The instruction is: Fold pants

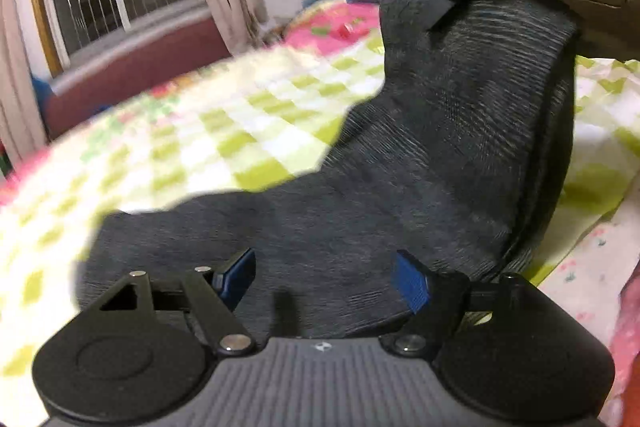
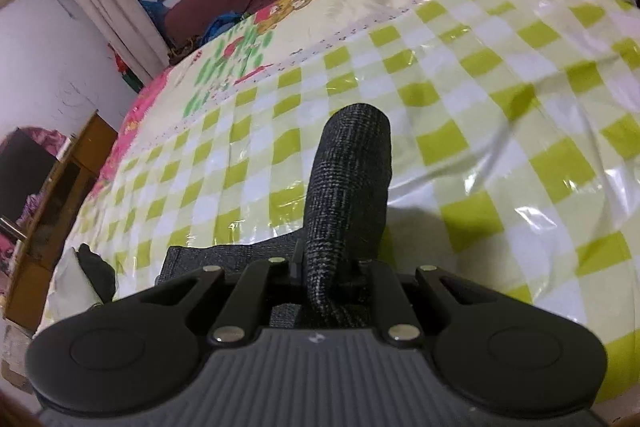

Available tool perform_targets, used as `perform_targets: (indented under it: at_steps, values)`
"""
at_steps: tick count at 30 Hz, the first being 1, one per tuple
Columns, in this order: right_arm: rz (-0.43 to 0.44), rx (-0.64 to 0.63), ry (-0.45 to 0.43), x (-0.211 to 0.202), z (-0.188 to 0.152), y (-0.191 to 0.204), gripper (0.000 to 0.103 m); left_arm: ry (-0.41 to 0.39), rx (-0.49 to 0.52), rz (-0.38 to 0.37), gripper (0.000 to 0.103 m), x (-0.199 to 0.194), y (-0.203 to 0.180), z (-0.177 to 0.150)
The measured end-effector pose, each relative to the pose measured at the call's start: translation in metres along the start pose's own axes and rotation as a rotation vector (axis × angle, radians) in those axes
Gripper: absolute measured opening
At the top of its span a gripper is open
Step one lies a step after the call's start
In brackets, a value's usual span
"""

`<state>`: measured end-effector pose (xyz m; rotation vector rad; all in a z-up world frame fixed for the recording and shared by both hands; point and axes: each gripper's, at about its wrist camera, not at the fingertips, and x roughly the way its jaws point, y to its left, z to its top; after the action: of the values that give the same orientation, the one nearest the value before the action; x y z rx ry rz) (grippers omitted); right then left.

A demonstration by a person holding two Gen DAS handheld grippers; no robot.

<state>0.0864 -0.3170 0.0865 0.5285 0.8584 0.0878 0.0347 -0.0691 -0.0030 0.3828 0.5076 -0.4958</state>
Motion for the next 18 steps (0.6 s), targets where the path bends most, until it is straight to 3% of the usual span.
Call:
perform_targets:
  at_steps: [3,4,6,9,16,18]
  values:
    - [-0.014,-0.017,0.012,0.007,0.003,0.017,0.012,-0.072,0.093,0.158,0.088,-0.002,-0.002,0.002]
    - [-0.014,-0.019,0.019,0.01,0.004,0.021,0.013,-0.082,0.12,0.176,0.088,0.001,-0.006,0.002]
    - [-0.01,-0.012,0.035,0.015,0.005,0.031,0.013,-0.048,0.15,0.185,0.089,0.016,-0.012,0.005]
    - [-0.009,-0.034,0.042,0.017,0.005,0.048,0.013,0.076,0.15,0.203,0.089,0.05,-0.011,-0.003]
    - [0.004,-0.121,0.079,0.039,0.005,0.1,0.013,0.06,0.068,0.154,0.089,0.035,0.007,-0.006]
    - [0.001,-0.151,0.098,0.049,0.004,0.115,0.013,0.053,0.063,0.171,0.089,0.026,0.013,-0.01]
